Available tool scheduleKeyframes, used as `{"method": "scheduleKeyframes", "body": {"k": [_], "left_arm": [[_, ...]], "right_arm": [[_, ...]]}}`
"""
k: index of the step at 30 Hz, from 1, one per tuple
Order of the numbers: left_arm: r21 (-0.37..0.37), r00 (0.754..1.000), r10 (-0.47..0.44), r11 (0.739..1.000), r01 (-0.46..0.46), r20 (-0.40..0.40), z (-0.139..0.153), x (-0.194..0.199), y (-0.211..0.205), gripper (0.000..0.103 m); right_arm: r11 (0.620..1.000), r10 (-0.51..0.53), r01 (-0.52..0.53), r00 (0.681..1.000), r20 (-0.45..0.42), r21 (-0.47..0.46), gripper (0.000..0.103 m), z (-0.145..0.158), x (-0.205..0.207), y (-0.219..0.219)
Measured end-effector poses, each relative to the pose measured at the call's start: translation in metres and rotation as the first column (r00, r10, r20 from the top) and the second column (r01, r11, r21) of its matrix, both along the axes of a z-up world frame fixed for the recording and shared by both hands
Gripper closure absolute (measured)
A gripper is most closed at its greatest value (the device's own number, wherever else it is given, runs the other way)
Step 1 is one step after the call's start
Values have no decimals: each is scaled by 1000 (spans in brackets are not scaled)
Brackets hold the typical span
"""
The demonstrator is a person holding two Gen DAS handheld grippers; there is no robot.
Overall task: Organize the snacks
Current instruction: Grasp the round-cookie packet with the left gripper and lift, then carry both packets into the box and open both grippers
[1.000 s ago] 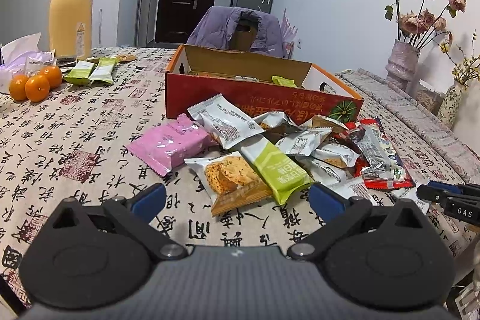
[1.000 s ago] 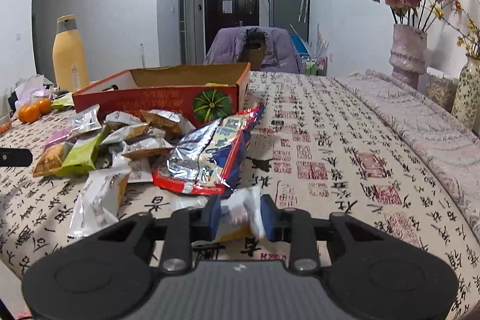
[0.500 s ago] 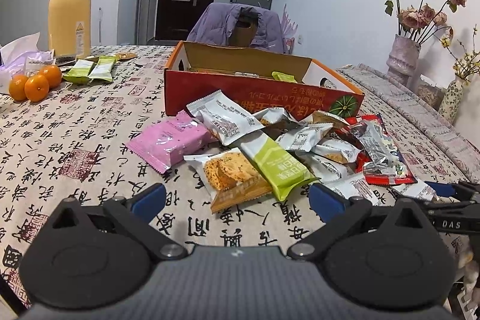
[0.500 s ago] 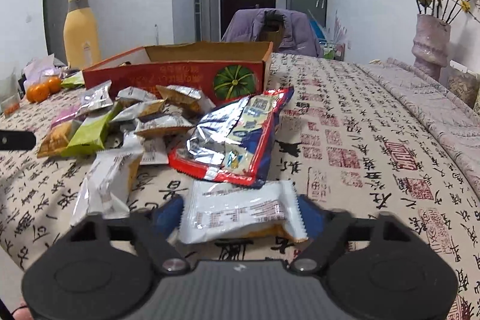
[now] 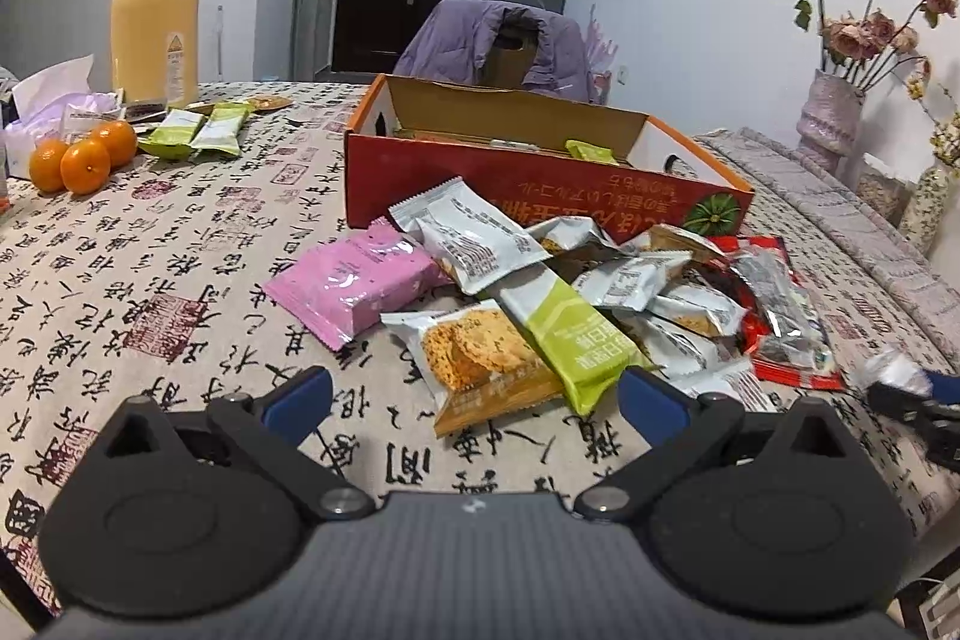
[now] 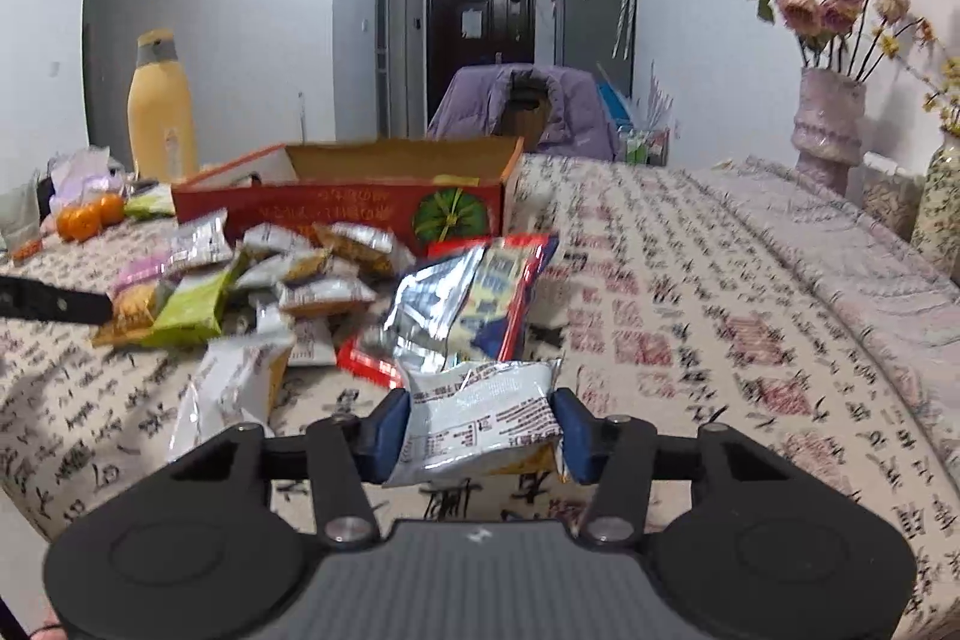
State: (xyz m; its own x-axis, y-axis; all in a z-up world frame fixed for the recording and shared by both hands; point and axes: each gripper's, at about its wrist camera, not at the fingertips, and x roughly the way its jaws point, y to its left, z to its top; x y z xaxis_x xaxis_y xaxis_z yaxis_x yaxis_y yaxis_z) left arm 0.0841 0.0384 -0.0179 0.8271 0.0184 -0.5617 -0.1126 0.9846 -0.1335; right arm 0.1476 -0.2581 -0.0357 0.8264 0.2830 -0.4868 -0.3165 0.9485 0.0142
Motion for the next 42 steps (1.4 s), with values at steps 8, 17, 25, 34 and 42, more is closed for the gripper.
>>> {"method": "scheduleKeyframes", "body": {"k": [8,17,25,34,42], "left_arm": [[13,993,107,994,-107,-43,0,28,0,0],[60,978,182,982,-177,-102,-9,53,-3,15],[18,983,135,991,-134,-123,-14,54,-1,61],[6,986,126,992,-127,-107,-12,44,3,61],[-9,994,103,995,-103,-40,10,31,6,61]], "right_arm": [[1000,-7,6,999,31,31,52,12,10,4],[999,26,-27,999,24,39,52,9,20,23],[999,24,-25,1000,15,39,51,6,19,25],[999,24,-25,1000,19,36,51,7,18,29],[999,38,-39,999,38,34,51,13,19,36]]}}
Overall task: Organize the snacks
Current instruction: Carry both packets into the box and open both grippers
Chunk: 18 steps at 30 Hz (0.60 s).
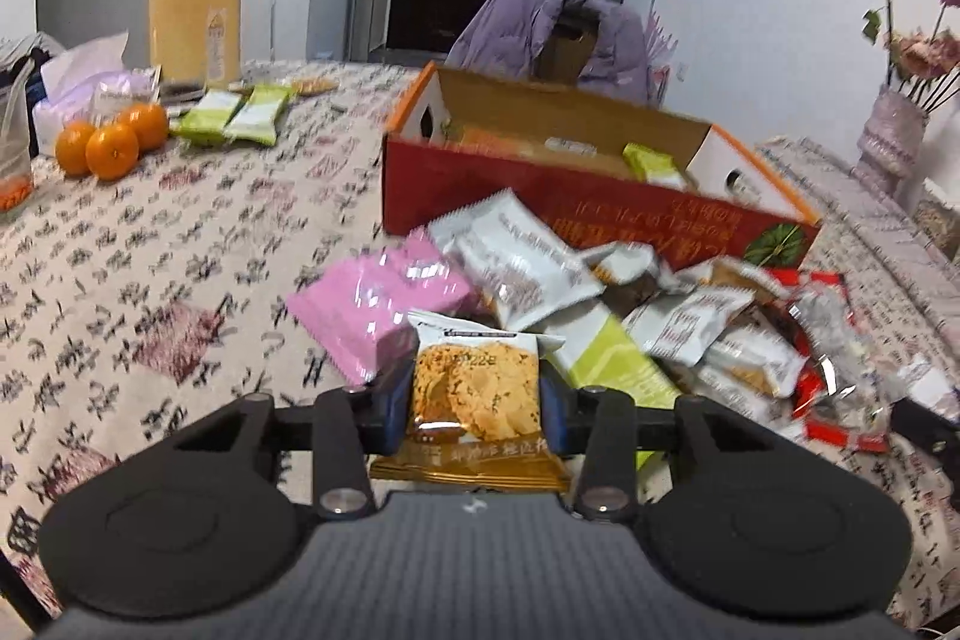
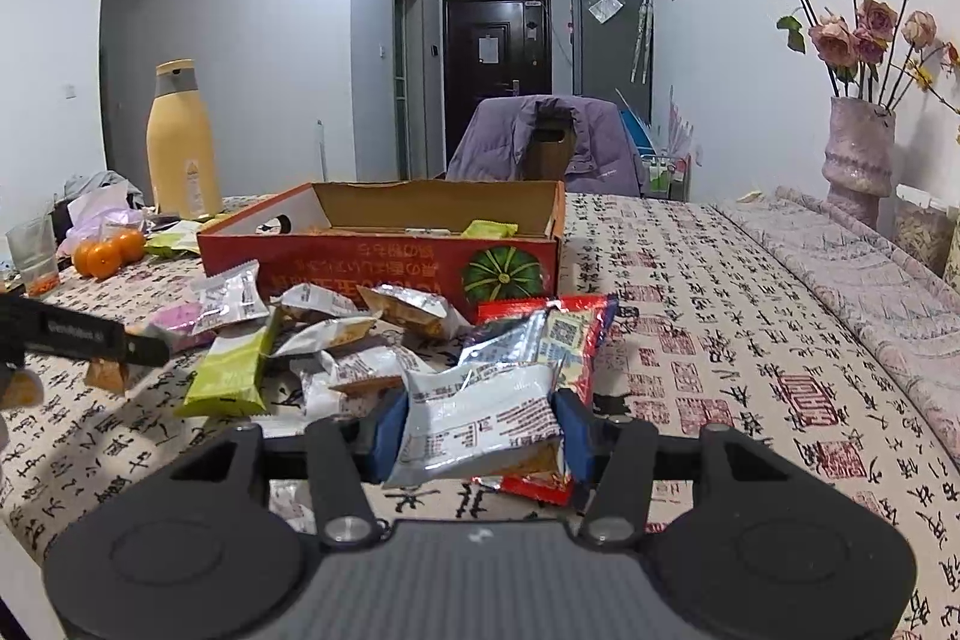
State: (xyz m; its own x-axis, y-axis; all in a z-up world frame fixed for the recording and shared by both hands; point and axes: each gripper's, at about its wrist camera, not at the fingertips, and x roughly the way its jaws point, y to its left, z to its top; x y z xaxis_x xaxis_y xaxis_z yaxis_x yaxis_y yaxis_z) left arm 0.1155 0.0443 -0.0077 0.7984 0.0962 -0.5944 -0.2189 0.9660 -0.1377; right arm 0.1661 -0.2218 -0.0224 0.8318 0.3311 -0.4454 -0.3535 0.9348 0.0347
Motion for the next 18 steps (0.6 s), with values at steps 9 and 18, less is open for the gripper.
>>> {"method": "scheduleKeyframes", "body": {"k": [9,18], "left_arm": [[32,994,-40,999,37,98,36,5,-6,61],[36,990,-40,999,36,132,64,38,4,61]], "right_arm": [[999,21,-22,998,52,29,51,23,18,15],[997,36,-41,995,88,59,51,51,56,37]]}}
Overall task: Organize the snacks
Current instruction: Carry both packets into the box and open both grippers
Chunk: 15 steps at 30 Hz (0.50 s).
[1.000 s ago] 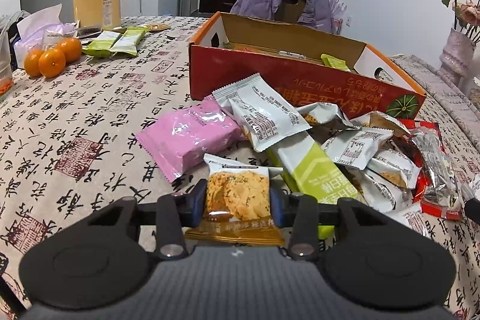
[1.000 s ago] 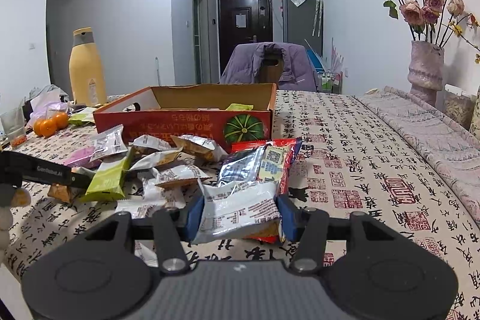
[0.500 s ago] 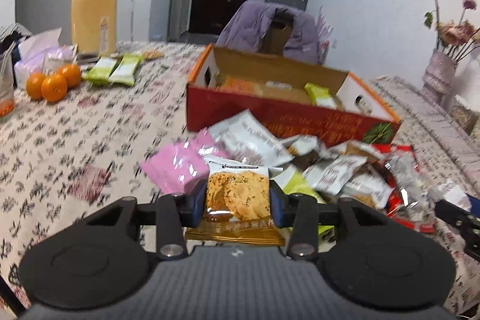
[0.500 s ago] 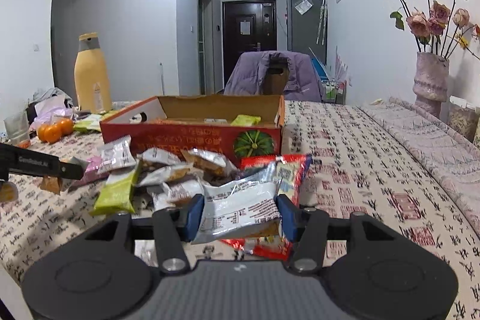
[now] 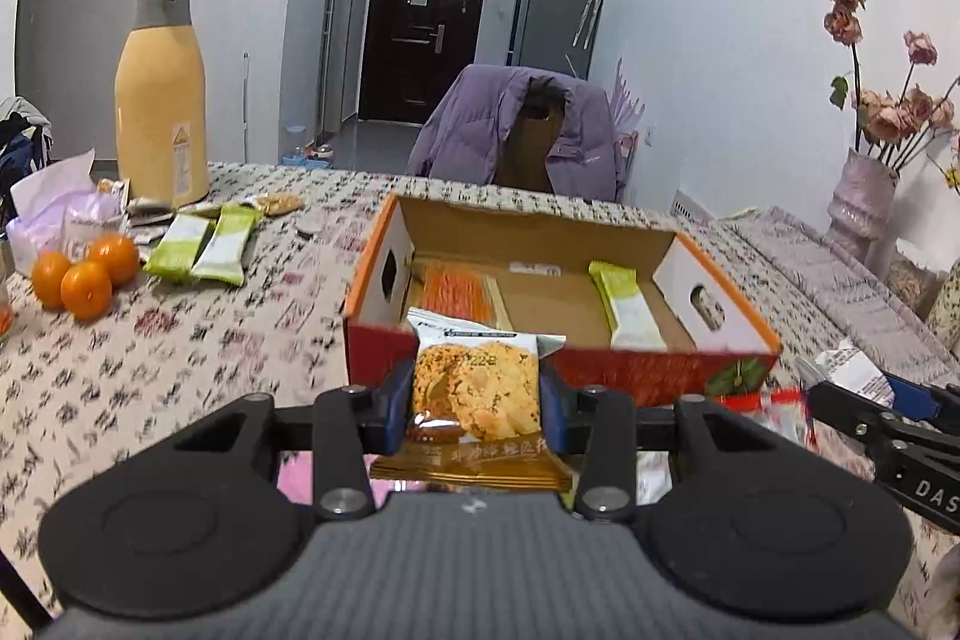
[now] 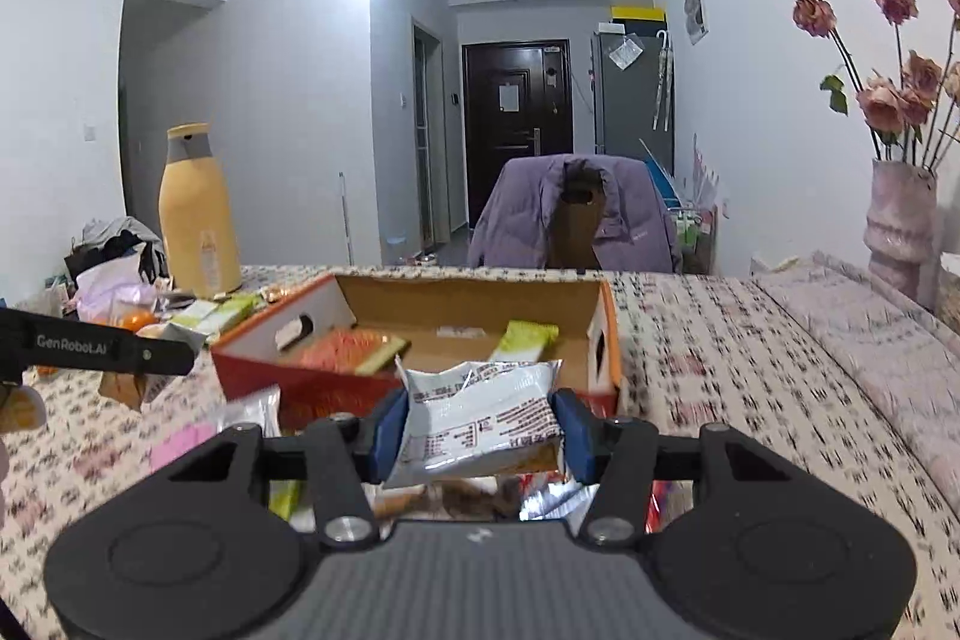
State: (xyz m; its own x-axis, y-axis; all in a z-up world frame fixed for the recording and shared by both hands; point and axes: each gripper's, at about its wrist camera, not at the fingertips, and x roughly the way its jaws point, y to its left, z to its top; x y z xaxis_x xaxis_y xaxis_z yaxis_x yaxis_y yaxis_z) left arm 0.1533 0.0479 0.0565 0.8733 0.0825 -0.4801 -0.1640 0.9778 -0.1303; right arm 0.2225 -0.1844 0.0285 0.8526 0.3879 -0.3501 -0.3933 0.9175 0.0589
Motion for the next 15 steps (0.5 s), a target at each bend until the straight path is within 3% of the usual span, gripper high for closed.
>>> {"method": "scheduleKeyframes", "body": {"k": [15], "left_arm": [[36,999,8,999,-10,52,42,80,3,61]], "right_arm": [[1000,7,-7,1000,0,19,51,27,92,49]]}}
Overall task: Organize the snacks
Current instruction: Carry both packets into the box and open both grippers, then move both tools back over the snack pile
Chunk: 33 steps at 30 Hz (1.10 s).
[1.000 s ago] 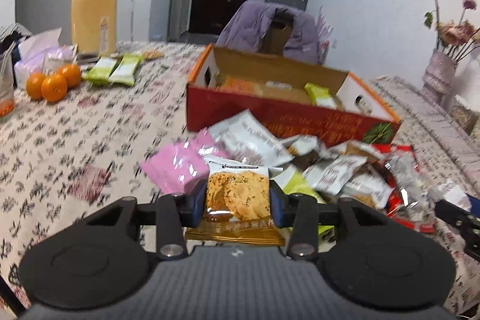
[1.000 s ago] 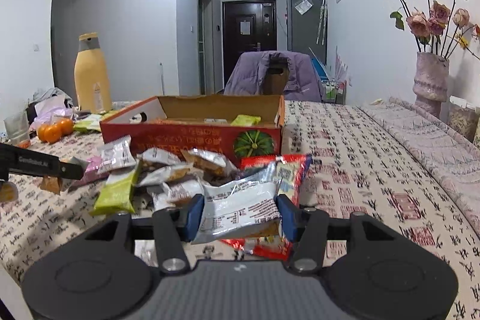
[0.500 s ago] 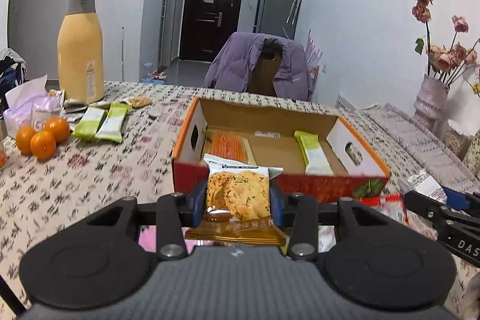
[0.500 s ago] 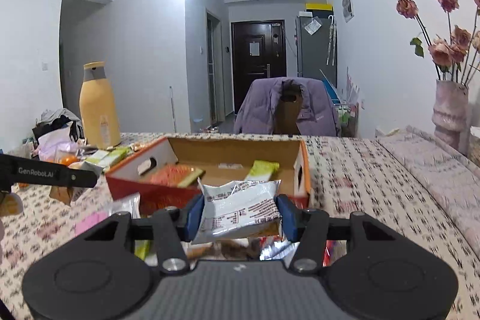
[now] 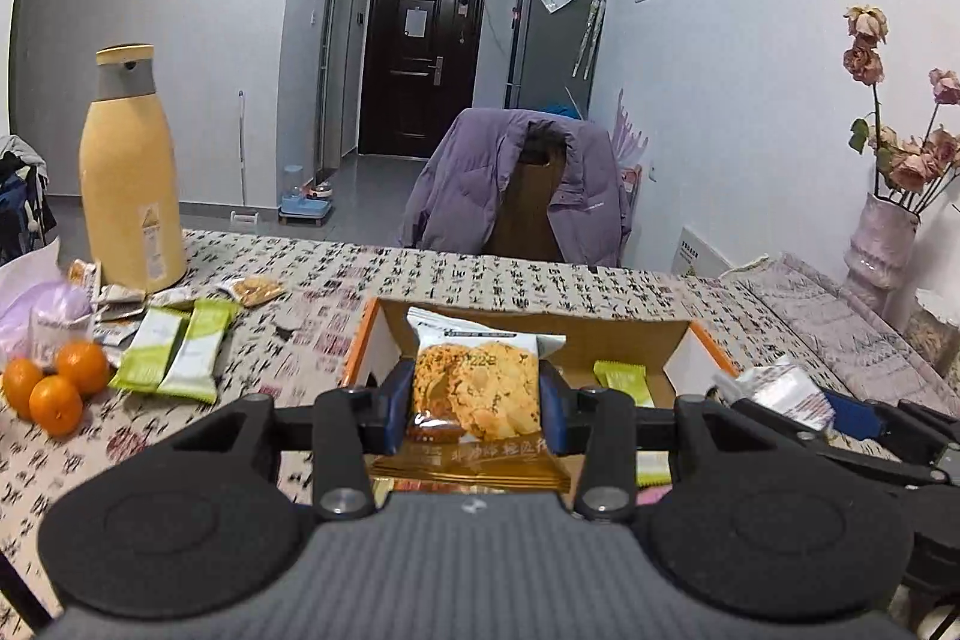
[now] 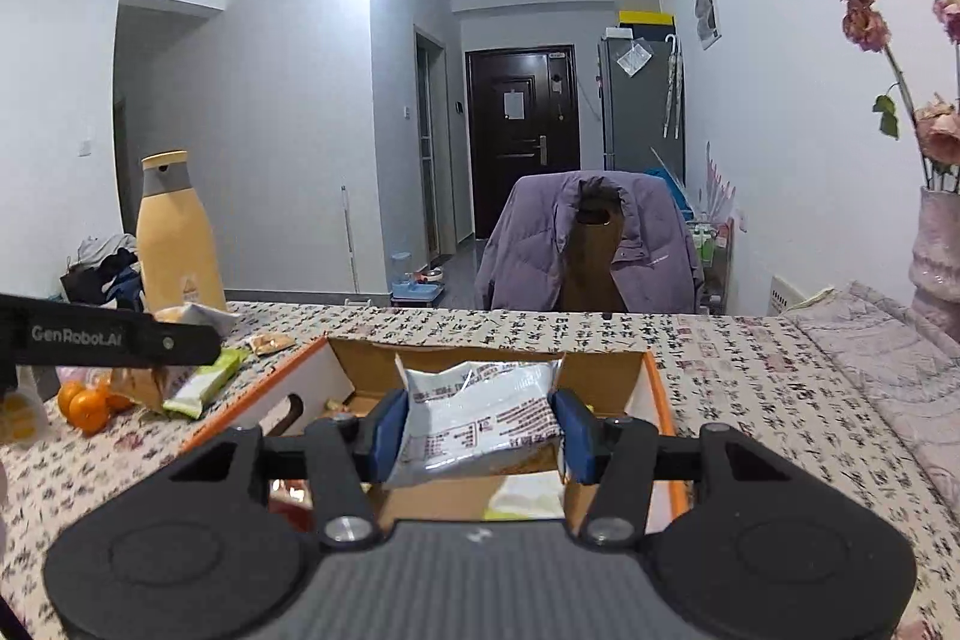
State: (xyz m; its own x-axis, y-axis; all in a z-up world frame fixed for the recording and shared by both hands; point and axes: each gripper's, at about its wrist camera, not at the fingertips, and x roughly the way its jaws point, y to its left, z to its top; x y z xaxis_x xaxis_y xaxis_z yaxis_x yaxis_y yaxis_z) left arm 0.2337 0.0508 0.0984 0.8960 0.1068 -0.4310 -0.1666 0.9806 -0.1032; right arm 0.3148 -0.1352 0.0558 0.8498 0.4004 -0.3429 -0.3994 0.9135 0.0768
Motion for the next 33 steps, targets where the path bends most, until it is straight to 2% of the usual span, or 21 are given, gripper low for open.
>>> {"method": "scheduleKeyframes", "body": {"k": [7,13,18,19,21,22,23,24,25,26,27,28,33], "left_arm": [[4,1000,20,1000,-20,-1,-14,38,0,61],[-15,998,50,999,-51,-44,-49,61,7,61],[3,998,51,999,-51,-37,-67,63,10,61],[3,998,43,999,-43,-39,-69,63,11,61],[0,999,30,1000,-30,-33,-71,62,11,60],[-1,999,25,1000,-25,-24,-72,61,12,57],[-5,1000,16,1000,-16,-8,-72,58,12,52],[-11,1000,6,1000,-6,10,-70,56,12,35],[-11,1000,6,1000,-6,27,-70,53,12,14],[-8,999,17,1000,-17,42,-69,50,12,5],[-3,997,34,999,-33,65,-68,47,12,0],[2,995,44,999,-45,84,-67,44,13,0],[-22,996,42,999,-40,84,-63,44,16,0]], "right_arm": [[1000,-19,19,999,-40,-1,51,-11,40,18],[999,-30,29,998,-47,-17,51,-37,49,22],[999,-41,40,997,-69,-18,51,-49,54,21],[999,-44,43,996,-72,-18,50,-51,55,20],[999,-52,51,996,-78,-16,42,-52,55,18],[998,-55,54,995,-80,-14,41,-53,54,17],[998,-57,56,995,-83,-16,33,-53,54,17],[998,-56,55,994,-89,-15,25,-53,54,16],[998,-57,57,994,-94,-13,21,-53,53,15],[998,-61,60,994,-96,-11,12,-53,53,15],[998,-66,66,993,-94,-7,2,-52,53,13],[998,-70,70,993,-91,-1,0,-52,52,12],[997,-77,78,994,-74,6,0,-50,50,11]]}}
